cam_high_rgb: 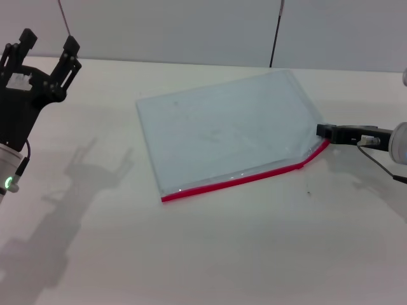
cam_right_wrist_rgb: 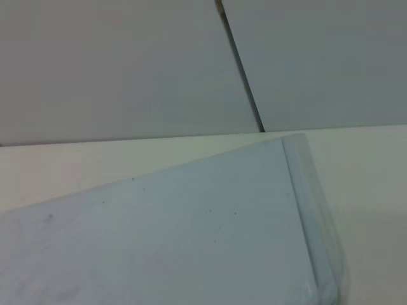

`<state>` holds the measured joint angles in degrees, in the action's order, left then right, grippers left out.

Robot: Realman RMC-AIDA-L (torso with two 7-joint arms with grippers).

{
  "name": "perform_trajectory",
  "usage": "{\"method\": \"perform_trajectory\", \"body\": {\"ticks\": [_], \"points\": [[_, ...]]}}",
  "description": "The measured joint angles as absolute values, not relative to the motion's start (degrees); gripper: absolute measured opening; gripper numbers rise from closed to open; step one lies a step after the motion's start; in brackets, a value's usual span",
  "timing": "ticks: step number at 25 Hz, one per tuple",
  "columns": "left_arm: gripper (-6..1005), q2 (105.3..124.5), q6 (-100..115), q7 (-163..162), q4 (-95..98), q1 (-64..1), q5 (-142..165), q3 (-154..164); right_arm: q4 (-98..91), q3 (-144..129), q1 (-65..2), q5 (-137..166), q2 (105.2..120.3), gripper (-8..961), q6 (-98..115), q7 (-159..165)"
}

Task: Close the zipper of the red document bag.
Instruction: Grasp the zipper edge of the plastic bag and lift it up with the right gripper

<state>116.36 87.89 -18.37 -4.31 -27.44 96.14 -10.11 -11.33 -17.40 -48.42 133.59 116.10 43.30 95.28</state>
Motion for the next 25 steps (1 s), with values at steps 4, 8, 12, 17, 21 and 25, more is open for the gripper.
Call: {"method": "perform_trajectory", "body": {"ticks": [4,8,12,17,21,25], "points": [[802,116.36,87.9,-18.4,-4.3,-27.4,96.1,-10.1,-11.3,-17.4,-48.3,133.6,116.10,173,44.2,95.3],[802,116.36,87.8,-18.4,-4.3,-27.4,96.1,-10.1,-11.4,-17.4,-48.2,133.6,116.04,141,46.4,95.0],[803,116.36,87.5,-18.4,-4.3,-27.4,96.1,-10.1,-11.6,-17.5,-48.1,133.6,115.98,124,48.0,94.6],[803,116.36,87.1,-18.4,-4.3,-27.5,96.1,-10.1,-11.6,-17.3,-48.0,133.3,116.07,113,49.6,93.5],[803,116.35,86.6,-18.3,-4.3,-27.9,96.2,-8.0,-11.6,-17.0,-48.1,133.1,116.10,108,50.0,93.3],[801,116.30,84.6,-17.1,-4.2,-30.1,96.2,-1.6,-11.4,-16.6,-48.2,131.3,116.10,103,52.0,92.8]]}}
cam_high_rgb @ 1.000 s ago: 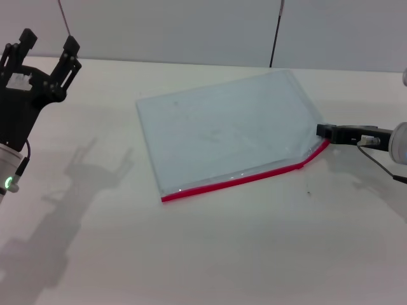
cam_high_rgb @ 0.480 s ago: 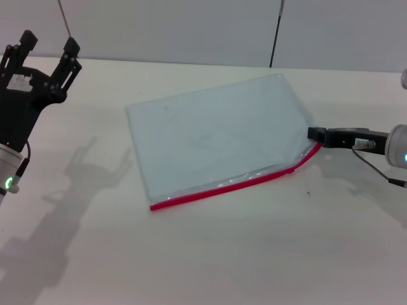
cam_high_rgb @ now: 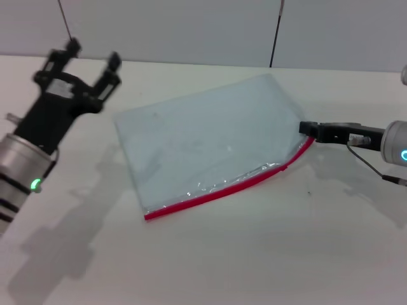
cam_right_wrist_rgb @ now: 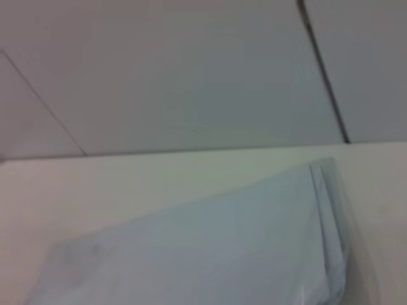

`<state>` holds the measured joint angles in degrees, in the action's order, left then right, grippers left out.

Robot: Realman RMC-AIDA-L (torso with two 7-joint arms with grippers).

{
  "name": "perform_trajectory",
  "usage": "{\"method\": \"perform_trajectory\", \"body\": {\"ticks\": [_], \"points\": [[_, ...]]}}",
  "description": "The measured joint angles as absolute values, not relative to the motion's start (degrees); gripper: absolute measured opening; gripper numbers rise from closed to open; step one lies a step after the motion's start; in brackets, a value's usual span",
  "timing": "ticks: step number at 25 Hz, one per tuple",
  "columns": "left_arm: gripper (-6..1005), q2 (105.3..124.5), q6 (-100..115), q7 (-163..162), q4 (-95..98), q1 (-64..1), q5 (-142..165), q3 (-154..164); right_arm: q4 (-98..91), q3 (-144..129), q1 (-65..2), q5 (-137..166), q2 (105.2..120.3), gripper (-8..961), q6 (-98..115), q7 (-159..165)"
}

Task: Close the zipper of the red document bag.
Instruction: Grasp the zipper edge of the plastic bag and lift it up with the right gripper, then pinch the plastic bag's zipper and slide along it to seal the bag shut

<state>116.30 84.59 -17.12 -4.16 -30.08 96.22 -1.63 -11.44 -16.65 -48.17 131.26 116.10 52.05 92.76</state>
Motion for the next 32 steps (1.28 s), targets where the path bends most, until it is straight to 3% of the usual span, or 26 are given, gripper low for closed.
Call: {"method": "perform_trajectory", "body": {"ticks": [18,32], "points": [[797,116.90,70.0,-6.4,-12.1,-39.1,103.6,10.4,-7.7,-14.7,-50.2,126.6,116.28,93,54.0,87.7],[796,117.09,59.0,3.2,-17.2,-42.6,103.4,9.9,-5.4,-14.6,-52.0,125.0,116.54,77,56.9,85.5]]}}
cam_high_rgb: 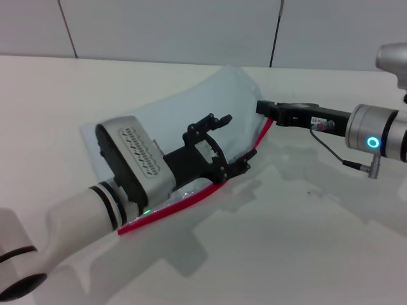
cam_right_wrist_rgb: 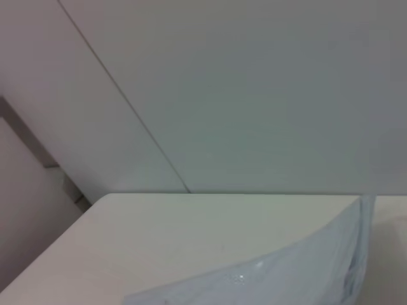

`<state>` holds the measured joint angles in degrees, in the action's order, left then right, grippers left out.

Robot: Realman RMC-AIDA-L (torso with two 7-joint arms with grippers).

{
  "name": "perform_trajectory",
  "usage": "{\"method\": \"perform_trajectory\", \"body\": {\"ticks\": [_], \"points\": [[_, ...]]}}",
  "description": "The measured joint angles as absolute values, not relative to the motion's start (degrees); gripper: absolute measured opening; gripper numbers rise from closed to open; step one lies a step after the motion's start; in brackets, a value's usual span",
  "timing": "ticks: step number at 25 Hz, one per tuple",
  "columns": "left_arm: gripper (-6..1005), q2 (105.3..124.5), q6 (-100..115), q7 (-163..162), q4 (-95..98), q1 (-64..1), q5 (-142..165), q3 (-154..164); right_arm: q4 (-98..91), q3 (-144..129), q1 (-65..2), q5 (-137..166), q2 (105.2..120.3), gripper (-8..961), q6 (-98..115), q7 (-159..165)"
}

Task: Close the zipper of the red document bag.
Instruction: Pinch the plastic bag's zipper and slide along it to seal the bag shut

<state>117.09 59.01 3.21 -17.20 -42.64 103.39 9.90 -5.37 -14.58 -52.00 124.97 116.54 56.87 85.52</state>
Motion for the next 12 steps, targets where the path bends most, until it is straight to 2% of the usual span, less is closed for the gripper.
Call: {"method": "perform_trajectory", "body": {"ticks": [12], "points": [[797,117.35,51.8,26.2,-23.6,-42.5,102.9,1.1,-4.8,-14.0,-52.1,125.0,116.54,73,56.5,85.2]]}}
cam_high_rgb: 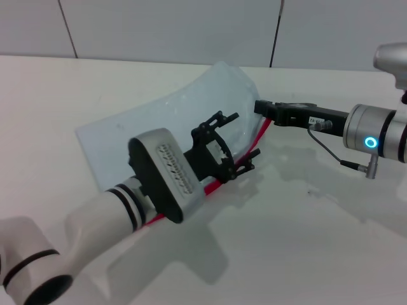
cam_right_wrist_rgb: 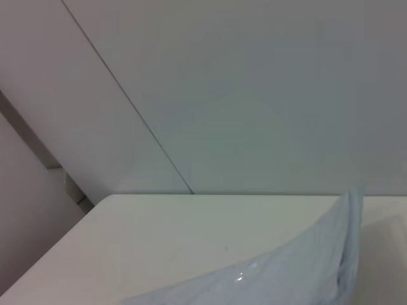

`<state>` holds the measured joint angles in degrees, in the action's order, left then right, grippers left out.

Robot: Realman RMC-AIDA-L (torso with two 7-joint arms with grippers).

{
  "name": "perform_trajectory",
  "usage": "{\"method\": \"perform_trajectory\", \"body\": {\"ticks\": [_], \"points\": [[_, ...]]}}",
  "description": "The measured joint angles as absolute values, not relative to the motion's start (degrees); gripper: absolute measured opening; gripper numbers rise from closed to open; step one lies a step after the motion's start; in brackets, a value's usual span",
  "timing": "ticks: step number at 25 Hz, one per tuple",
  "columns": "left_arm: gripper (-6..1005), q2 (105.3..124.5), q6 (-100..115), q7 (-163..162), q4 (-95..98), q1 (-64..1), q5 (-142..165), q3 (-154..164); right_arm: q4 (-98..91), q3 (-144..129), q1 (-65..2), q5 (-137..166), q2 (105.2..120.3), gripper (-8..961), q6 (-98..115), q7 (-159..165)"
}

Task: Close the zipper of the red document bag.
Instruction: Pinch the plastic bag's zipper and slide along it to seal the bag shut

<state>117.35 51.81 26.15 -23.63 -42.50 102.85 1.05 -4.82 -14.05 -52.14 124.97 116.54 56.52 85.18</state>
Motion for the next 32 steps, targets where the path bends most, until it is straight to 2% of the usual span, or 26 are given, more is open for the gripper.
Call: {"method": "perform_trajectory", "body": {"ticks": [9,31,32], "points": [[796,117.60,46.8,39.8,-29.2,-41.2,102.0,-5.1,-4.8,-14.0,-52.2,125.0,116.45,74,56.5,85.2],[795,117.67,46.2,45.5,-29.2,-39.4,101.4,-5.2,-4.2,-14.2,-52.7,125.0,116.45,66,56.8,85.2],[768,117.66,46.2,45.5,-29.2,-39.4,101.6,-5.1,-4.2,-14.2,-52.7,125.0,116.45,66,56.8,85.2]]}}
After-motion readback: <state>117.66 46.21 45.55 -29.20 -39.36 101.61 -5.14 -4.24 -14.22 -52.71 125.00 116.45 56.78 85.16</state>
